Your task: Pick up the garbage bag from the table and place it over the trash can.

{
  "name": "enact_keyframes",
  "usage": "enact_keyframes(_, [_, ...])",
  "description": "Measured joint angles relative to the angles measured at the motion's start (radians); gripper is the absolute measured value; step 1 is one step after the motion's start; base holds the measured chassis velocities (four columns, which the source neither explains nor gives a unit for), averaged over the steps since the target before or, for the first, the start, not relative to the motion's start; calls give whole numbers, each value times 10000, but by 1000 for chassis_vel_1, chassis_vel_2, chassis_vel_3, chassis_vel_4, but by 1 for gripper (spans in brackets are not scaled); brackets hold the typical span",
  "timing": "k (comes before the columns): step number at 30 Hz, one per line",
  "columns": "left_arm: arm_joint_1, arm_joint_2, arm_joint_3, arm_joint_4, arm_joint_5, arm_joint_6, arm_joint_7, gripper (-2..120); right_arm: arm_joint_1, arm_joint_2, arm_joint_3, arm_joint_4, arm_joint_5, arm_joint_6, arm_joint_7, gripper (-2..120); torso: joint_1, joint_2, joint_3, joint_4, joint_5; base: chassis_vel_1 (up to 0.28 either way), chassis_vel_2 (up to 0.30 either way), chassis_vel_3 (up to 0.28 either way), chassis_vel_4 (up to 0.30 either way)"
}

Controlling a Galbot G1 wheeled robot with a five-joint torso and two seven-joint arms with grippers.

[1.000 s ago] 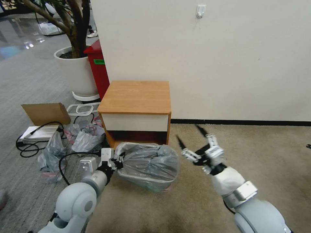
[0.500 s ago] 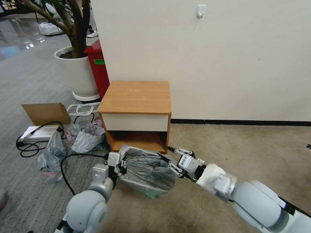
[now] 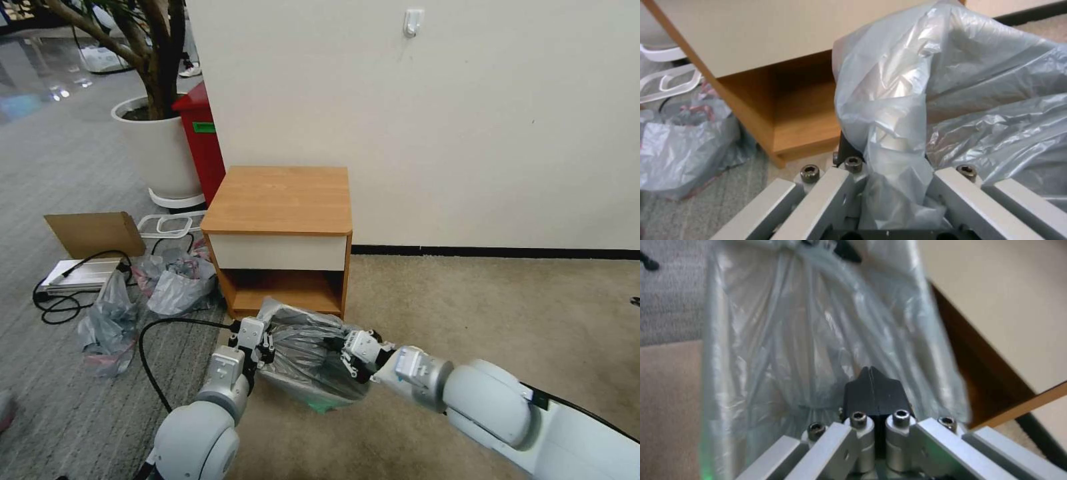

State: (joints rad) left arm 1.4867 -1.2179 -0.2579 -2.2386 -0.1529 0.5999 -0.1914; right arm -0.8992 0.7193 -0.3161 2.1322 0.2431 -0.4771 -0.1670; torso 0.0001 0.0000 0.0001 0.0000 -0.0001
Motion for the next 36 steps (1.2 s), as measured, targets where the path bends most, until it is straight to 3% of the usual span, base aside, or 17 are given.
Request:
enact_keyframes(8, [37,-79,407,-43,831,11,-10,4,1015,843,-1250,-1074,-29,-407,123,0,0,0,0,2,0,0,0,0,0])
enact_keyframes(19, [109,-222,805,-172,1172,39,-11,4,1335,1534,-1654,-2339,-64,-483,338,0,0,0,0,-1,0,0,0,0,0])
enact_keyframes(29, [373,-387,1030,-697,430,330,-94,4,1396,2170,-1882,-3253,-317,-362,406,0,0,0,0,0,1,0,0,0,0])
enact_keyframes(36, [378,-431,744,-671,-203,485,-226,4,1192,2019,-1615,-3098,-400,-262,412,0,0,0,-1,1,2,0,0,0,0])
